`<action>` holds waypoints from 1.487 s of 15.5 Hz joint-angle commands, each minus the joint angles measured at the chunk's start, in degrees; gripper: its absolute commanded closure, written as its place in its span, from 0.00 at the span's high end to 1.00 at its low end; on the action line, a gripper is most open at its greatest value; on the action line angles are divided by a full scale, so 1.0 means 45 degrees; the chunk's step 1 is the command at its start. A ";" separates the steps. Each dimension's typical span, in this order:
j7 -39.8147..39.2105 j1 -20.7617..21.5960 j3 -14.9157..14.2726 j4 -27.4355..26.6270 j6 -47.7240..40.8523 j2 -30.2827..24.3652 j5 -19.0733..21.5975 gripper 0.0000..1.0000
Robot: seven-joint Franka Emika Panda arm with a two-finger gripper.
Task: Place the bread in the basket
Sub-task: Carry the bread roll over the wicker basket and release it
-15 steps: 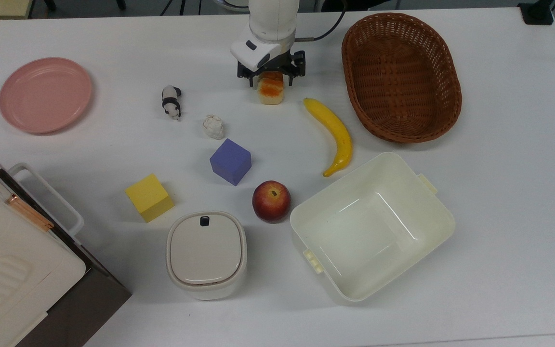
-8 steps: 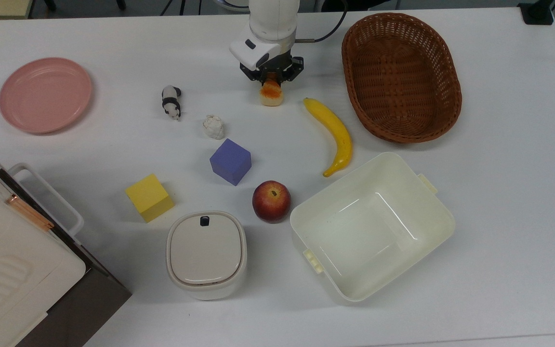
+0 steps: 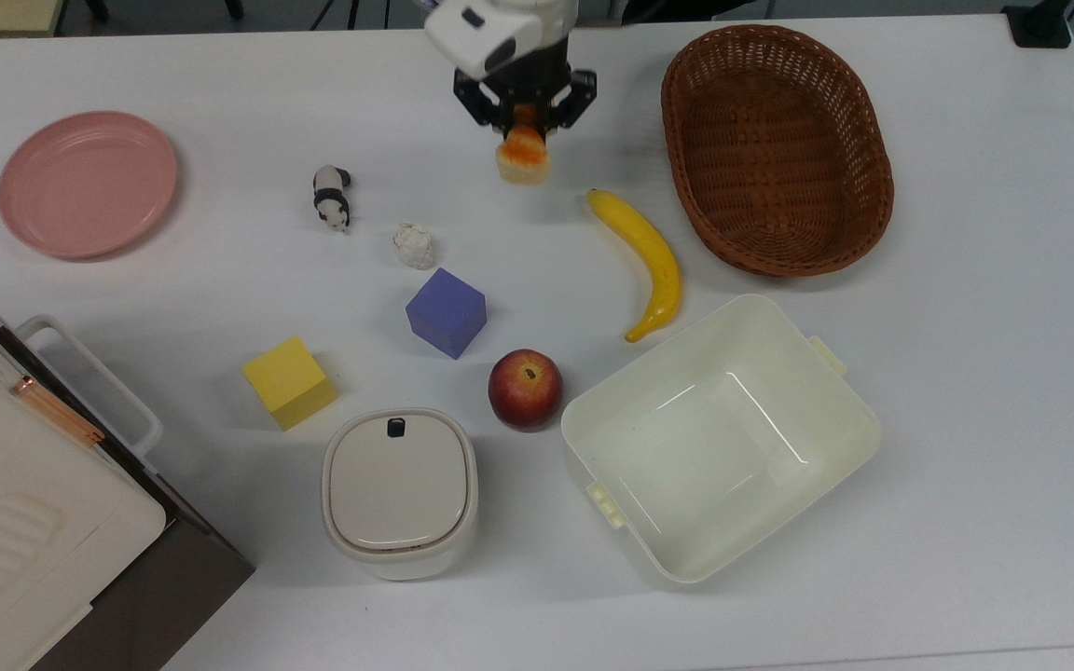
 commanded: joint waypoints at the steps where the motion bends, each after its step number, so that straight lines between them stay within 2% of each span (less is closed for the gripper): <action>1: 0.0313 0.0322 0.0048 0.1109 -0.1047 0.0011 0.0004 0.33; 5: 0.1169 0.0538 0.1217 0.1148 -0.0969 0.0166 0.0024 0.33; 7: 0.1658 0.0674 0.1998 0.1148 -0.0968 0.0264 0.0024 0.33; 10: 0.2420 0.1396 0.2742 0.1148 -0.0949 0.0421 0.0024 0.33; 15: 0.2968 0.2003 0.4088 0.1343 -0.0871 0.1181 -0.0132 0.35; 17: 0.3221 0.2139 0.4422 0.1673 -0.0851 0.1707 -0.0384 0.36; 20: 0.3789 0.2277 0.4501 0.1812 -0.0832 0.1866 -0.0795 0.44; 21: 0.3809 0.2257 0.4501 0.1928 -0.0832 0.1866 -0.0796 0.52; 23: 0.3809 0.2238 0.4501 0.1988 -0.0851 0.1866 -0.0796 1.00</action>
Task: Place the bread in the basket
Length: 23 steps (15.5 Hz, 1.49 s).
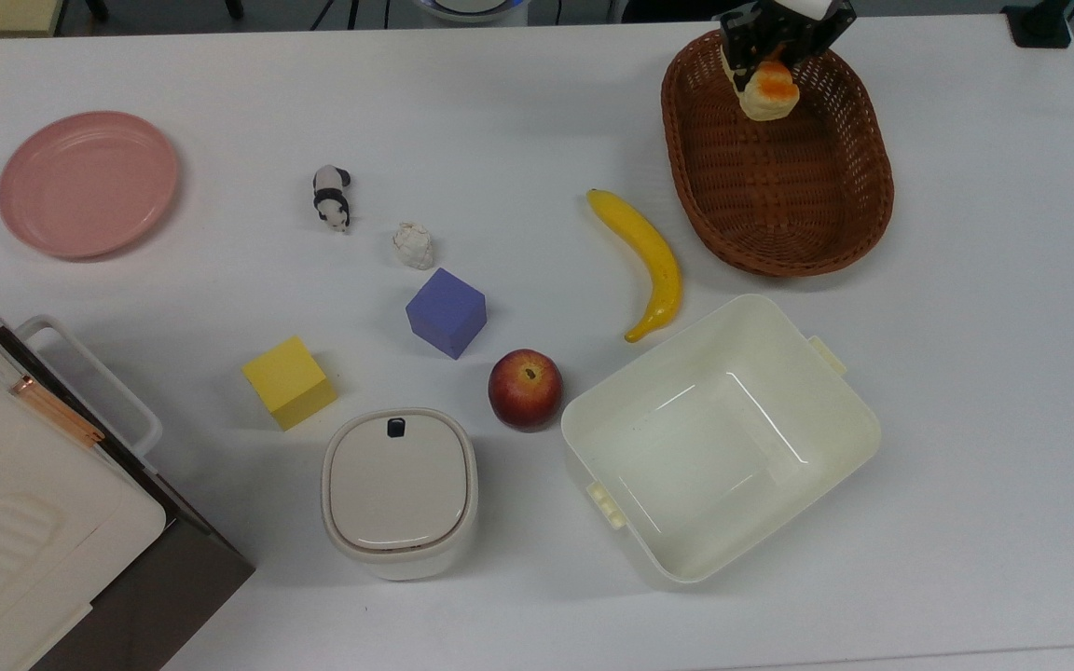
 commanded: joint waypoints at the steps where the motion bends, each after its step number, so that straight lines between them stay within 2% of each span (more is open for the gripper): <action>1: 0.0329 0.0040 -0.0043 0.0413 -0.0035 0.0120 -0.0219 1.00; 9: 0.0290 -0.0116 -0.0062 0.0394 -0.0093 0.0023 -0.0393 1.00; 12: 0.0309 -0.1167 -0.0315 0.0743 -0.0482 -0.0561 -0.0609 1.00; 13: 0.0232 -0.1383 -0.0684 0.1016 -0.0948 -0.0641 -0.0629 1.00; 14: -0.0097 -0.1386 -0.1557 0.1521 -0.1726 -0.0680 -0.0784 1.00; 16: -0.0587 -0.1347 -0.2849 0.2284 -0.2084 -0.0661 -0.0805 1.00; 18: -0.0628 -0.1405 -0.3749 0.2697 -0.2260 -0.0719 -0.0688 1.00; 20: -0.0647 -0.1502 -0.4260 0.2893 -0.2650 -0.0720 -0.0687 1.00; 23: -0.0861 -0.2340 -0.4339 0.3107 -0.2730 -0.0797 -0.0668 1.00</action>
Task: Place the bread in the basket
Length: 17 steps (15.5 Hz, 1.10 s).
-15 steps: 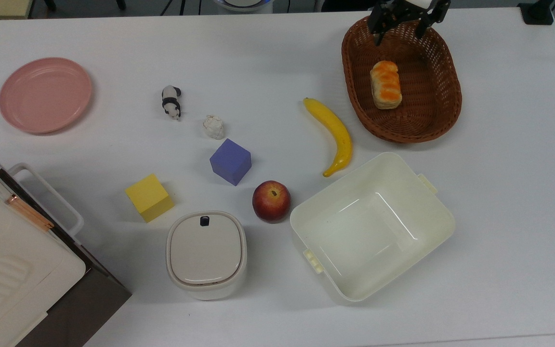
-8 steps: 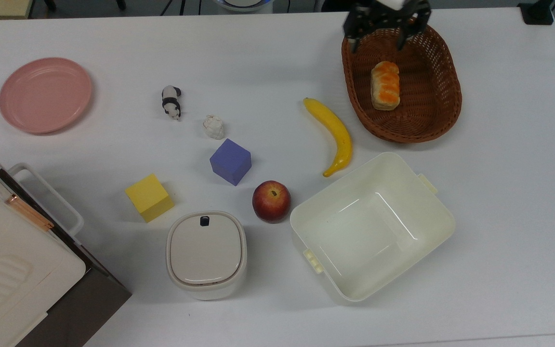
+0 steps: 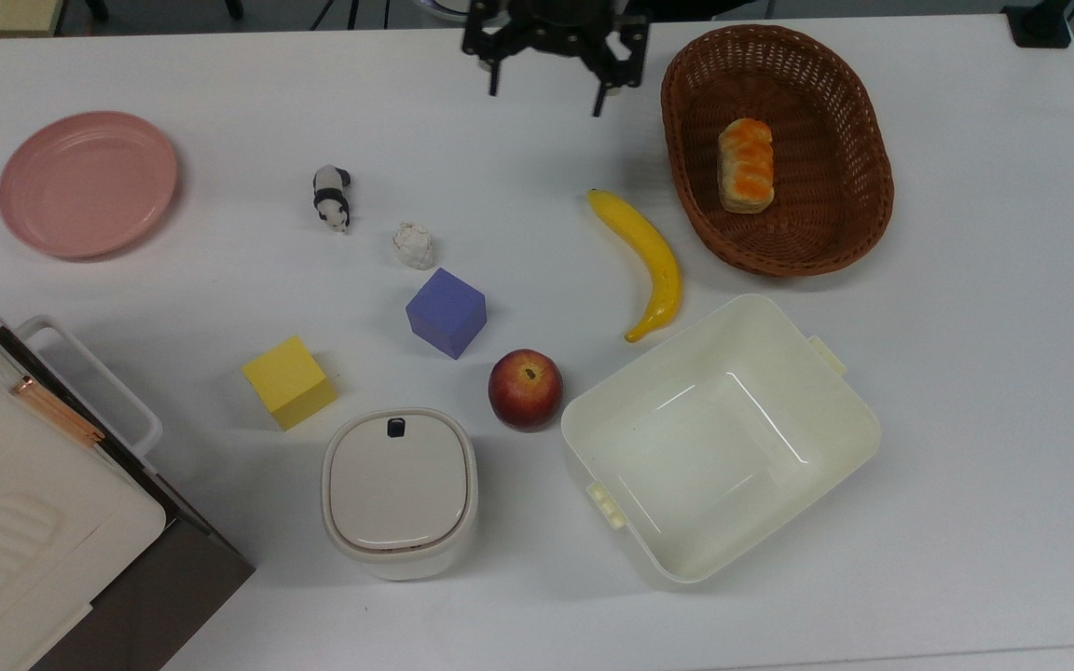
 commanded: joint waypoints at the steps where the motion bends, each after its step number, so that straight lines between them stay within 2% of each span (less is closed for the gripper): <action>1: -0.0466 -0.0639 -0.0154 0.0398 -0.0579 -0.0244 0.0092 1.00; 3: -0.1574 -0.0719 -0.0524 0.0846 -0.1747 -0.0265 0.0169 1.00; 5: -0.2923 -0.0777 -0.0797 0.1354 -0.2784 -0.0264 0.0617 1.00; 9: -0.3182 -0.0797 -0.1637 0.1728 -0.2985 -0.0459 0.1068 1.00; 15: -0.3202 -0.0777 -0.1698 0.1689 -0.2945 -0.0440 0.1146 1.00; 17: -0.3202 -0.0797 -0.1737 0.1708 -0.2984 -0.0460 0.1458 1.00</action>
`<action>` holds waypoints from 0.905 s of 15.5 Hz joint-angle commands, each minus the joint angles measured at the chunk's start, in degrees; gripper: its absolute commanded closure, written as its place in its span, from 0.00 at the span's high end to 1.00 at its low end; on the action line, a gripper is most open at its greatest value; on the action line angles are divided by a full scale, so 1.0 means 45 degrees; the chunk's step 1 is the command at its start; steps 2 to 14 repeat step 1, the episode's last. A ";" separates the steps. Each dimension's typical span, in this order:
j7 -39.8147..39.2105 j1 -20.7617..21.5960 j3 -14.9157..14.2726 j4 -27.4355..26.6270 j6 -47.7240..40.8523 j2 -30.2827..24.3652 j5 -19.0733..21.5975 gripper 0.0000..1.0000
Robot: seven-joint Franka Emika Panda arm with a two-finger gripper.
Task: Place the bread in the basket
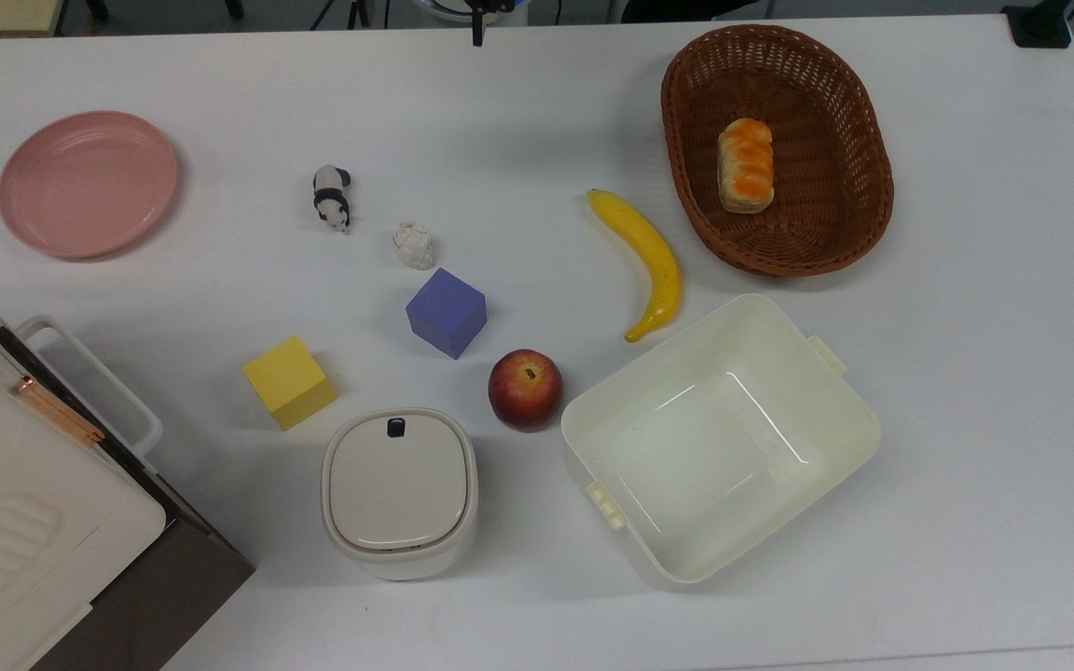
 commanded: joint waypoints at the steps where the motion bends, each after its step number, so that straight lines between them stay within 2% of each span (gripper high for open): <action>1: -0.0264 0.0035 -0.0128 0.0017 -0.0270 -0.0092 0.0551 1.00; 14: -0.0264 0.0035 -0.0128 0.0017 -0.0270 -0.0092 0.0551 1.00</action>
